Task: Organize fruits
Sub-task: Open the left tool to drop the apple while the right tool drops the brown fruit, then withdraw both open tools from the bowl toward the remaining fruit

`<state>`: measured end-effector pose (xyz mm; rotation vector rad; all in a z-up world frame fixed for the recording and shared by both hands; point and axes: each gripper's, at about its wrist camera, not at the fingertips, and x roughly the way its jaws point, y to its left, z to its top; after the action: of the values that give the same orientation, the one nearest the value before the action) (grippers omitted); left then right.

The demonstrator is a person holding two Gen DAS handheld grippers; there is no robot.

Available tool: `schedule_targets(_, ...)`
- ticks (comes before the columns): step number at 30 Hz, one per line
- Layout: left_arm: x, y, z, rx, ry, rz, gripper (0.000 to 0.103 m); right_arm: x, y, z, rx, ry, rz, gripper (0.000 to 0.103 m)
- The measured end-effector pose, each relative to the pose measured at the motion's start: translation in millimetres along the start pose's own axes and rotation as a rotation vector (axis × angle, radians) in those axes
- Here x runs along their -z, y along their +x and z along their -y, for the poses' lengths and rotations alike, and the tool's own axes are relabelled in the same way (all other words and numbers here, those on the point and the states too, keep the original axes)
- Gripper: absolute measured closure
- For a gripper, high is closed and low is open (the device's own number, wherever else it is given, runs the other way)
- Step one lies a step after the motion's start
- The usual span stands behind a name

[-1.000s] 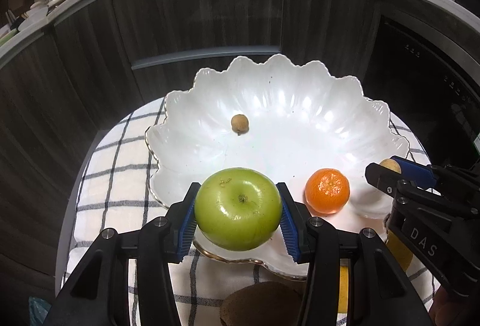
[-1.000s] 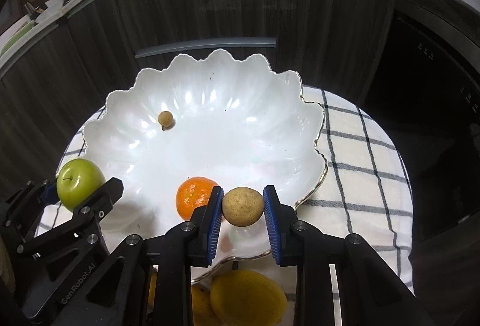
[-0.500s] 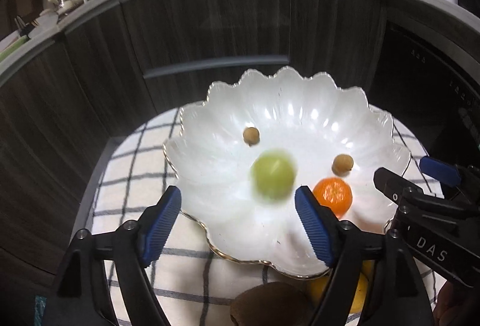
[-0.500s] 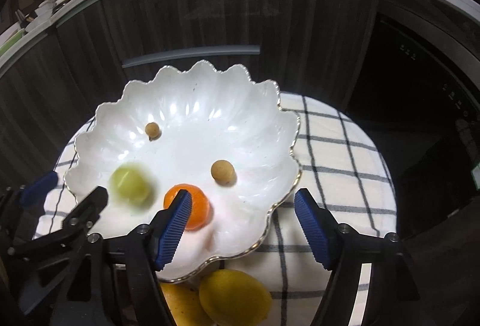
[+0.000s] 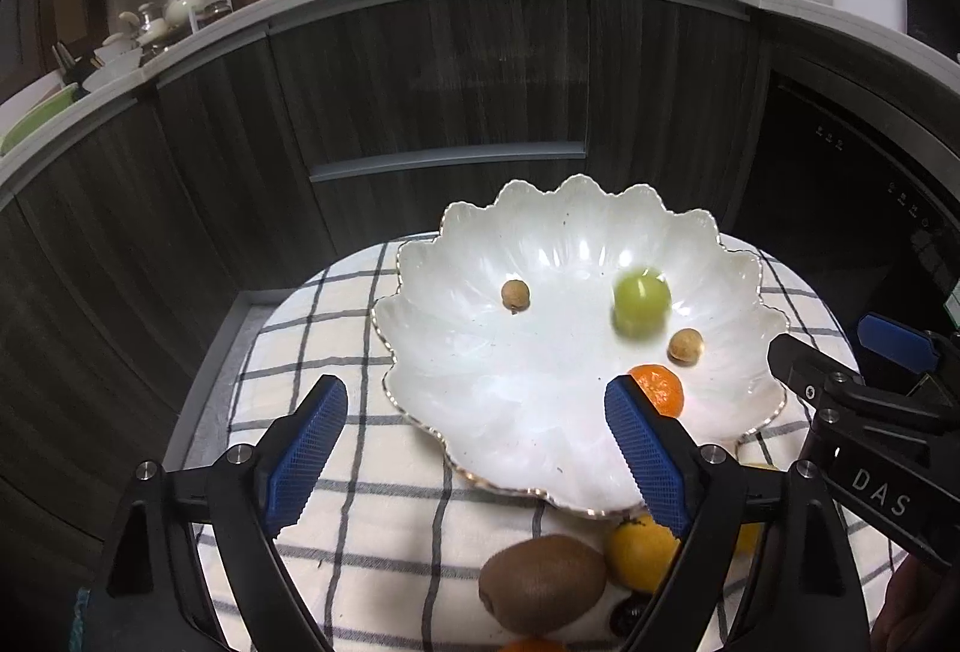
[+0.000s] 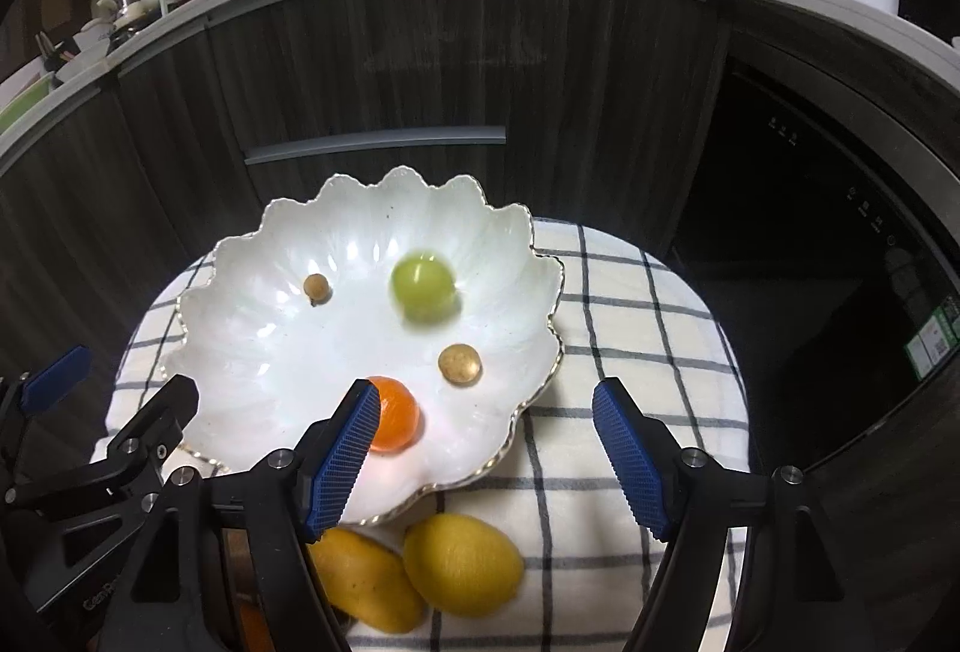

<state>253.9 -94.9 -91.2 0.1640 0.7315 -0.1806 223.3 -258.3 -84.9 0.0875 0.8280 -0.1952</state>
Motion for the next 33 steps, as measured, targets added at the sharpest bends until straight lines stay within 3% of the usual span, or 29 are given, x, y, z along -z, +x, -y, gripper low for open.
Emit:
schedule_targets(19, 51.1, -61.2, -18.5, -0.031, -0.027, 0.029, 0.015, 48.7, -51.9, -8.1, 0.002, -0.026, 0.009, 0.029)
schedule_targets(33, 89.9, -75.4, -16.8, -0.025, -0.032, 0.028, 0.011, 82.8, -66.1, -6.4, 0.021, -0.017, 0.010, 0.029)
